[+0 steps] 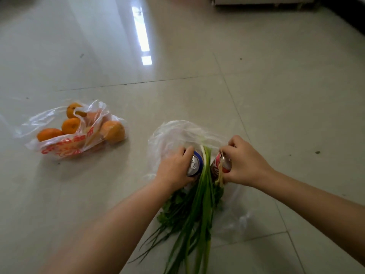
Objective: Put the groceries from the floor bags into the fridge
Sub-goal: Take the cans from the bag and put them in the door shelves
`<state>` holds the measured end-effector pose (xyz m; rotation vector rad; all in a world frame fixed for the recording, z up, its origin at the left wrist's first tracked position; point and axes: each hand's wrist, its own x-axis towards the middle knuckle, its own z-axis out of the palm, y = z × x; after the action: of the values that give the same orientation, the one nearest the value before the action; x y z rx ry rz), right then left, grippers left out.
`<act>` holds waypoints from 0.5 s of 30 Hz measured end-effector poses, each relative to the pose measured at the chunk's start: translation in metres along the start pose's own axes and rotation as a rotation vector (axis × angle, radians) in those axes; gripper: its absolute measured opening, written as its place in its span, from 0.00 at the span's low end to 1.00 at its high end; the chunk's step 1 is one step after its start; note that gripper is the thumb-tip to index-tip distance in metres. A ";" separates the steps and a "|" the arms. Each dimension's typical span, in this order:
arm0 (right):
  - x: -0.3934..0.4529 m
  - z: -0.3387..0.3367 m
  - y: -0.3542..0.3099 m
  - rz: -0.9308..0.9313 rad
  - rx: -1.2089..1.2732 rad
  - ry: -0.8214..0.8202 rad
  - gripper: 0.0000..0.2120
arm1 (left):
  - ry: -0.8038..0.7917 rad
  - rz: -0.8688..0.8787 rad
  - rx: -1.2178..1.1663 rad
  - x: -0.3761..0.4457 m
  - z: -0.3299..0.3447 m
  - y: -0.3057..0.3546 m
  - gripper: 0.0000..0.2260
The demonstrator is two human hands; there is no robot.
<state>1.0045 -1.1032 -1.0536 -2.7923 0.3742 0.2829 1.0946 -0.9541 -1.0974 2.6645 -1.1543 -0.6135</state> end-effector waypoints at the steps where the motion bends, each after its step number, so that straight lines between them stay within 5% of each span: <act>1: 0.002 -0.002 0.000 0.051 0.027 0.014 0.22 | 0.008 -0.021 -0.006 0.000 -0.001 0.002 0.32; 6: 0.012 -0.011 0.001 0.198 0.089 0.134 0.28 | 0.060 -0.106 0.047 -0.018 -0.036 -0.004 0.34; 15: 0.012 -0.082 -0.026 0.062 0.209 0.388 0.29 | 0.257 -0.213 -0.012 -0.048 -0.131 -0.008 0.32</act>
<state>1.0354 -1.1088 -0.9726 -2.6204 0.5449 -0.2759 1.1277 -0.9143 -0.9672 2.7747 -0.8034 -0.2933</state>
